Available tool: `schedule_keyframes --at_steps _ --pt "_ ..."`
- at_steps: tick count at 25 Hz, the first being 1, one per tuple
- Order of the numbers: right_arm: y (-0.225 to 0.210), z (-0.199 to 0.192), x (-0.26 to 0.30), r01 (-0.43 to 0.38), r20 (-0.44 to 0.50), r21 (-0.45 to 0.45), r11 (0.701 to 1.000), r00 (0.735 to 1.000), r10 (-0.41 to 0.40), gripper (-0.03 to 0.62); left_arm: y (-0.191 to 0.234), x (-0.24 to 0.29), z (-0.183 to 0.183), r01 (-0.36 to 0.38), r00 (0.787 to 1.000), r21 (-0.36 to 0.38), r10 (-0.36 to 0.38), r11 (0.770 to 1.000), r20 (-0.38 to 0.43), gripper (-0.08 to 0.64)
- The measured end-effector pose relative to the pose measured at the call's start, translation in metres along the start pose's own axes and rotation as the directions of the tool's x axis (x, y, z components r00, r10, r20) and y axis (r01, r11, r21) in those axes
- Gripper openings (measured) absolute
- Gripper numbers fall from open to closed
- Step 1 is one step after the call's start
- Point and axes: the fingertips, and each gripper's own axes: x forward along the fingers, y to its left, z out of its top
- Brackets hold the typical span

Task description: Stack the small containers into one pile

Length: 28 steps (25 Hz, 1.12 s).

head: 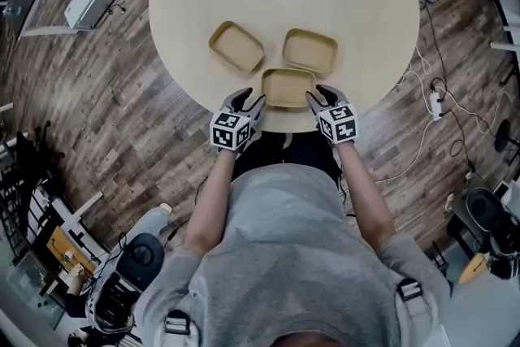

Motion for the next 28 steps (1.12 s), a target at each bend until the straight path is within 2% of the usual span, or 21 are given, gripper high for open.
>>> schedule_keyframes --at_steps 7,11,13,19,28 --pt "-0.014 -0.002 0.006 0.034 -0.005 0.083 0.996 0.999 -0.034 0.121 0.013 0.023 -0.004 -0.026 0.999 -0.025 0.025 0.999 -0.041 0.19" --pt "-0.014 -0.006 0.011 0.009 -0.038 0.136 0.991 0.999 -0.004 0.074 0.016 0.032 -0.007 -0.024 0.997 -0.032 0.021 0.999 -0.078 0.127" --pt "-0.014 -0.006 0.012 0.005 -0.049 0.155 0.988 0.999 0.003 0.071 0.014 0.034 -0.006 -0.009 0.996 -0.032 0.006 0.999 -0.089 0.09" --pt "-0.005 -0.003 0.004 -0.018 -0.044 0.191 0.981 0.999 0.027 0.055 0.014 0.024 0.002 -0.005 0.998 -0.055 0.002 0.998 -0.063 0.057" --pt "0.025 -0.005 -0.007 -0.023 -0.024 0.19 0.981 0.999 0.028 0.054 0.011 -0.008 0.003 0.013 0.999 -0.026 -0.014 1.0 -0.037 0.054"
